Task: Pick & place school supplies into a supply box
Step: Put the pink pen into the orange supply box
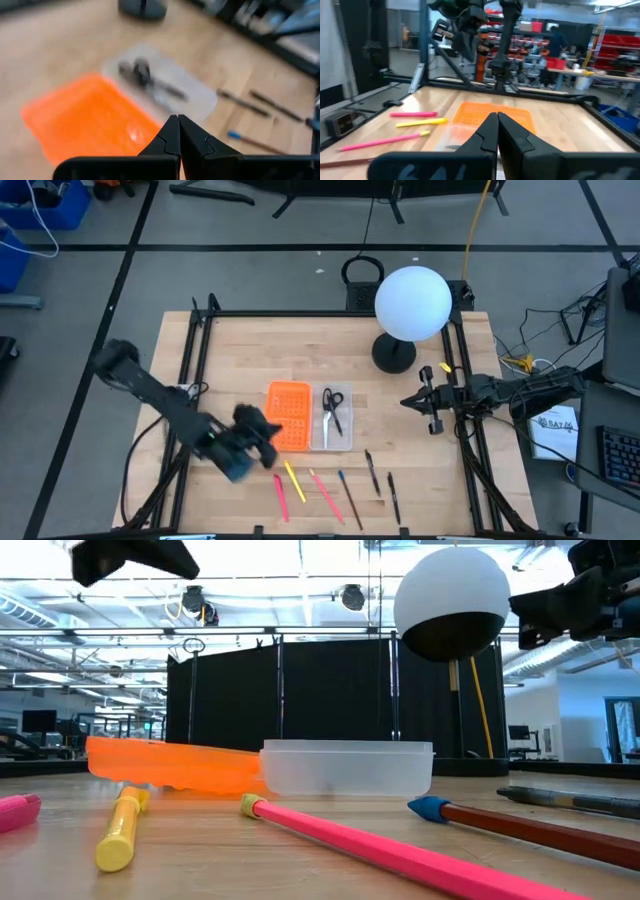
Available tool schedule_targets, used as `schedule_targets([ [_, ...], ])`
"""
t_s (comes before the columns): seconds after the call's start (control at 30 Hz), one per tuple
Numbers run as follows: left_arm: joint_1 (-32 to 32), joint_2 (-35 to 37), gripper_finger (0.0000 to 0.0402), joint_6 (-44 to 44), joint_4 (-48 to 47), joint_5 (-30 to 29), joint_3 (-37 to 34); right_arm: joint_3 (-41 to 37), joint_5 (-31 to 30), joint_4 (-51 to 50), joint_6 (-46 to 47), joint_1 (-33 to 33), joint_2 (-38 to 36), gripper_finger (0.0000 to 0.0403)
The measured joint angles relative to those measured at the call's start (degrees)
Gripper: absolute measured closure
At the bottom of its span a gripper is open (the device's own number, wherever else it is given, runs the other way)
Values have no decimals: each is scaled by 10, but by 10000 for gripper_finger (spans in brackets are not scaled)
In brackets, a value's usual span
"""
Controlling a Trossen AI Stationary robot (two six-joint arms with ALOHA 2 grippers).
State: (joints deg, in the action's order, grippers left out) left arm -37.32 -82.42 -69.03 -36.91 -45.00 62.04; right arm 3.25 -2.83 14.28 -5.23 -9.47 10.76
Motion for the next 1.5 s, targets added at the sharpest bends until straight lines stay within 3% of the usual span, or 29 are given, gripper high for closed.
schedule_targets([
  [0.13,-18,-139,401,-203,-197,49,161,0,2,0,20,0,0,403],
  [0.27,-33,-271,401,-362,-329,112,314,0,2,-13,62,0,0,403],
  [0.43,-42,-397,401,-473,-447,243,480,0,2,-13,65,0,0,403],
  [0.57,-41,-451,401,-502,-441,324,544,0,2,-12,59,0,0,403],
  [0.87,-47,-467,351,-551,-350,336,544,0,2,-9,41,0,0,403],
  [1.1,-52,-467,271,-603,-346,356,544,0,2,-17,41,0,0,403],
  [1.27,-44,-473,216,-622,-340,400,528,0,2,-29,41,0,0,403],
  [1.5,-28,-474,210,-592,-297,432,476,0,14,-30,47,0,0,403],
])
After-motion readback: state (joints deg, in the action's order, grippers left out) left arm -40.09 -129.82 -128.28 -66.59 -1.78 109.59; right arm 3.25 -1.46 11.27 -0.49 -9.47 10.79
